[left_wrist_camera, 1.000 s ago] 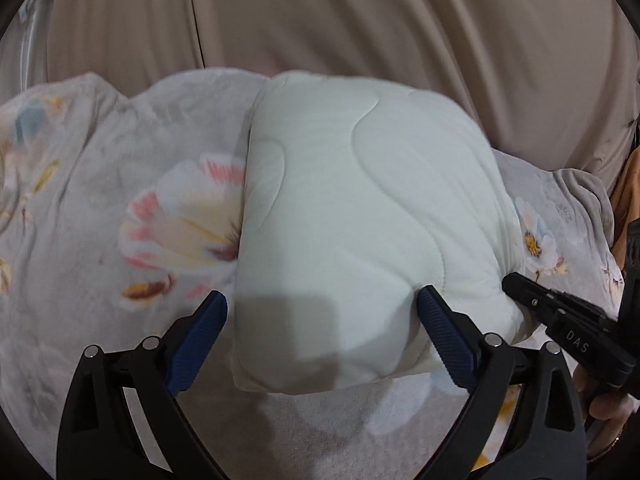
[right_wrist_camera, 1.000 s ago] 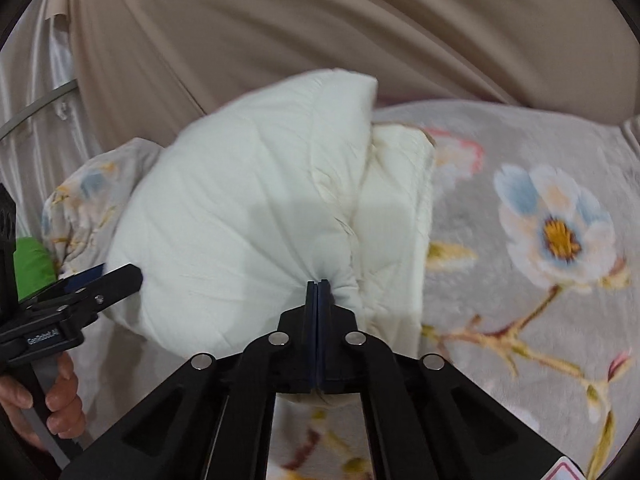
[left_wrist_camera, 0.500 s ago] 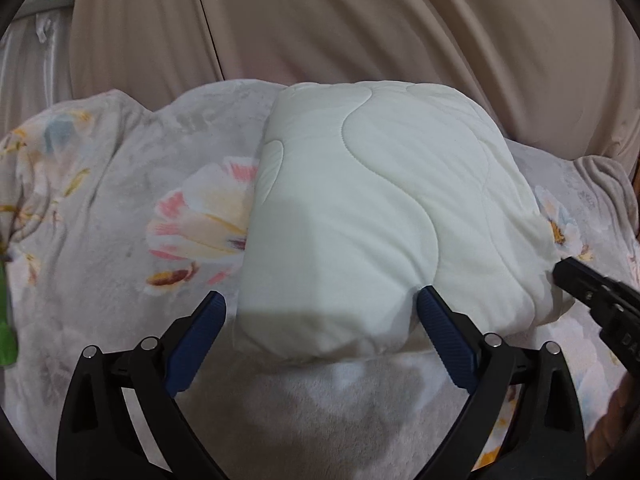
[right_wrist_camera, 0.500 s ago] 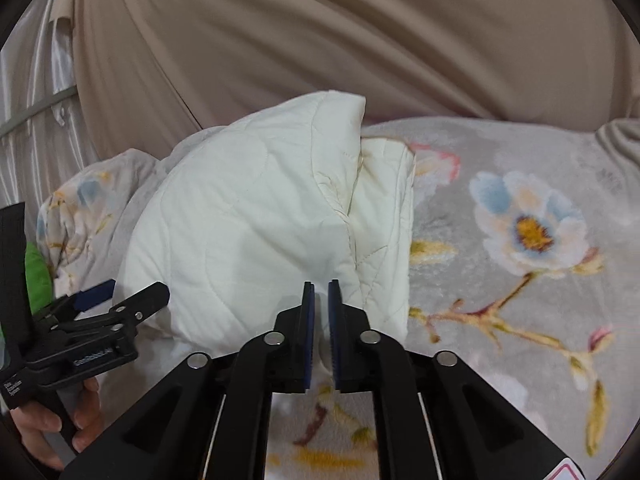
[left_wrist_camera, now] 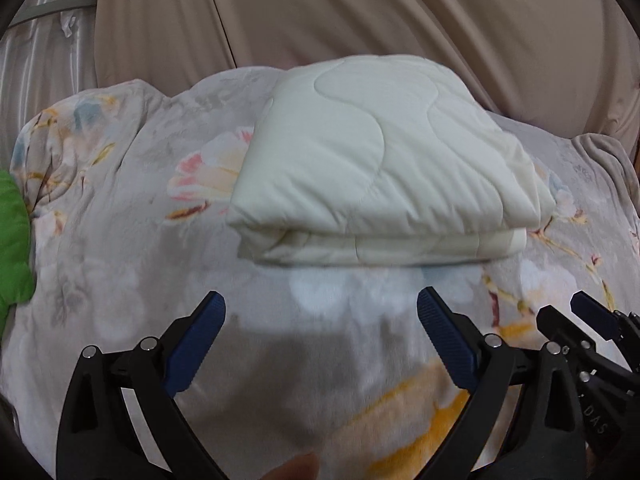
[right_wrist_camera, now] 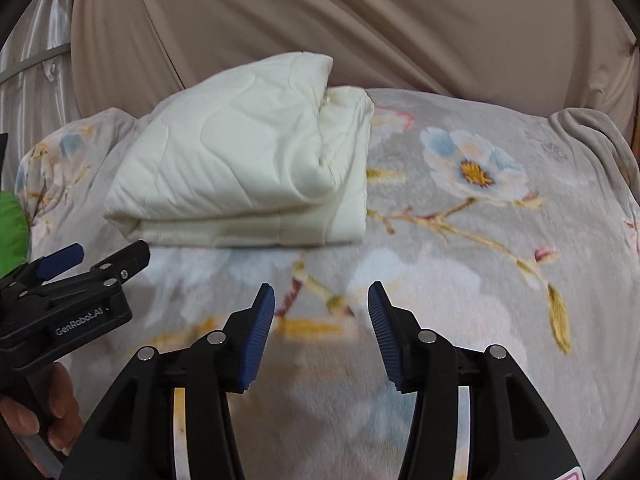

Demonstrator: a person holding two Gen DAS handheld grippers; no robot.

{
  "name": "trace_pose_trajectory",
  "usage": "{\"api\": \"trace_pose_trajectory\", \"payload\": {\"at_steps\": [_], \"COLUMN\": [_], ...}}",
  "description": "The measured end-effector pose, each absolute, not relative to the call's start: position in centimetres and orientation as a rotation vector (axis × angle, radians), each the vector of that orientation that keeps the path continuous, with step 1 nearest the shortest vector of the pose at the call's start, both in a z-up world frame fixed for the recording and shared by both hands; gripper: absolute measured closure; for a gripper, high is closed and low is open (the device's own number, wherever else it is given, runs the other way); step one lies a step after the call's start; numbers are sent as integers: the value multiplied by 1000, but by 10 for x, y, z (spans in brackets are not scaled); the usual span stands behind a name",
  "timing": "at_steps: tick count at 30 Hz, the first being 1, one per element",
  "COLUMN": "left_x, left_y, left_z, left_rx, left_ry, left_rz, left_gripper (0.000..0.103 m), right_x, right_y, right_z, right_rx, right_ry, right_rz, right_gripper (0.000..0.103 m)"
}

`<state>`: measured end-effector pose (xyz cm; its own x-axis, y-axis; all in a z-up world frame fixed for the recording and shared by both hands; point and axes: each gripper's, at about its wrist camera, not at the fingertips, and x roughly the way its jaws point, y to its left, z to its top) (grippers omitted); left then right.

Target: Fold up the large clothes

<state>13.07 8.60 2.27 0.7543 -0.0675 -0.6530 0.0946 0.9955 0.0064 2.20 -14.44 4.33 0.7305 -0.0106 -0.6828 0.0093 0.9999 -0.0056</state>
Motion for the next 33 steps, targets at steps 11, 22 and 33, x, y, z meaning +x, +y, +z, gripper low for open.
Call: {"api": "trace_pose_trajectory", "payload": {"at_steps": [11,22,33], "left_x": [121,120,121], "left_y": [77,69,69], "left_z": [3,0,-1], "left_rx": [85,125,123], "left_ry": [721,719,728], "left_rz": [-80,-62,-49], "left_gripper": [8,9,9], "right_x": [21,22,22], "right_y": [-137,-133,-132], "right_z": [22,20,20], "right_rx": [-26,-40,-59], "right_ry": [805,811,809], "right_rz": [-45,-66,-75], "right_gripper": [49,48,48]}}
